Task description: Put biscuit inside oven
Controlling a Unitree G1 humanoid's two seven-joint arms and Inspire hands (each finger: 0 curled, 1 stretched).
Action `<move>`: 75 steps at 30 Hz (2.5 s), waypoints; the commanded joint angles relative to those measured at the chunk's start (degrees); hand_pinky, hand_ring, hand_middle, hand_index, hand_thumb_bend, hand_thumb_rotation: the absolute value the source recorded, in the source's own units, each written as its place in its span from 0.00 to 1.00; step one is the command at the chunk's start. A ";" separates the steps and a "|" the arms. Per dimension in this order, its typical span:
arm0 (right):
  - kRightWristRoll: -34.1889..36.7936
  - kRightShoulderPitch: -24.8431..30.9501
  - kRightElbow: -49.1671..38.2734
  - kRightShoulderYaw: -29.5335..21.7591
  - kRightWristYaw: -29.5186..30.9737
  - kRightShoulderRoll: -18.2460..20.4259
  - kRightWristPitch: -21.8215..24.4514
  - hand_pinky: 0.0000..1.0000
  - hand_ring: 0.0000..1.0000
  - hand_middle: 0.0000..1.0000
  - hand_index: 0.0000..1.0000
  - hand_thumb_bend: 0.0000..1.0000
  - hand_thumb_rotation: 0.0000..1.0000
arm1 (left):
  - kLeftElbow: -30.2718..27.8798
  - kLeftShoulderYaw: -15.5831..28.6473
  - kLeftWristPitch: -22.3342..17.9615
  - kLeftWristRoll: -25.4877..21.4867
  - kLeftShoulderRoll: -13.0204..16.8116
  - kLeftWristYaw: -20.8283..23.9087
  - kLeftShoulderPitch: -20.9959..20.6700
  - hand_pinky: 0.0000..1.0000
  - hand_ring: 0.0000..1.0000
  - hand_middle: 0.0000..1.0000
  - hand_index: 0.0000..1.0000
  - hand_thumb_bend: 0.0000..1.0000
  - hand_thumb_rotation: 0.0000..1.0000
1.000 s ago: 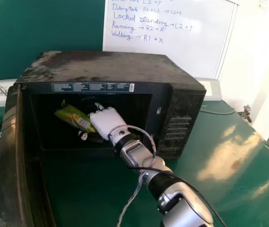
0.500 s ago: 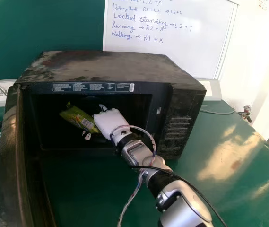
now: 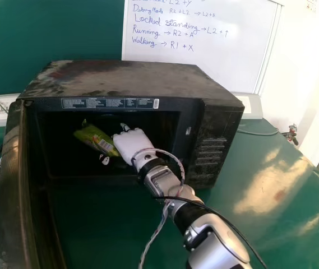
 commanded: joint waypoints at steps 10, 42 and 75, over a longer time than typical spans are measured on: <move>1.91 -1.39 -2.51 -0.10 4.12 1.13 3.63 0.69 0.77 0.82 0.82 0.93 0.51 | 2.72 -0.45 0.00 -0.39 -2.19 -0.53 2.37 0.39 0.63 0.71 0.86 0.06 0.00; 5.29 29.63 -53.55 -8.84 12.88 -17.64 -1.03 0.77 0.78 0.81 0.82 0.93 0.67 | 3.49 -0.42 -0.23 -0.10 -1.94 -0.21 1.76 0.38 0.63 0.70 0.86 0.05 0.00; 6.72 46.41 -48.35 -18.62 -16.87 -27.10 -34.22 0.66 0.63 0.62 0.68 0.85 0.62 | 4.19 -0.51 -0.32 -0.33 -1.49 -0.97 1.26 0.39 0.63 0.72 0.87 0.04 0.00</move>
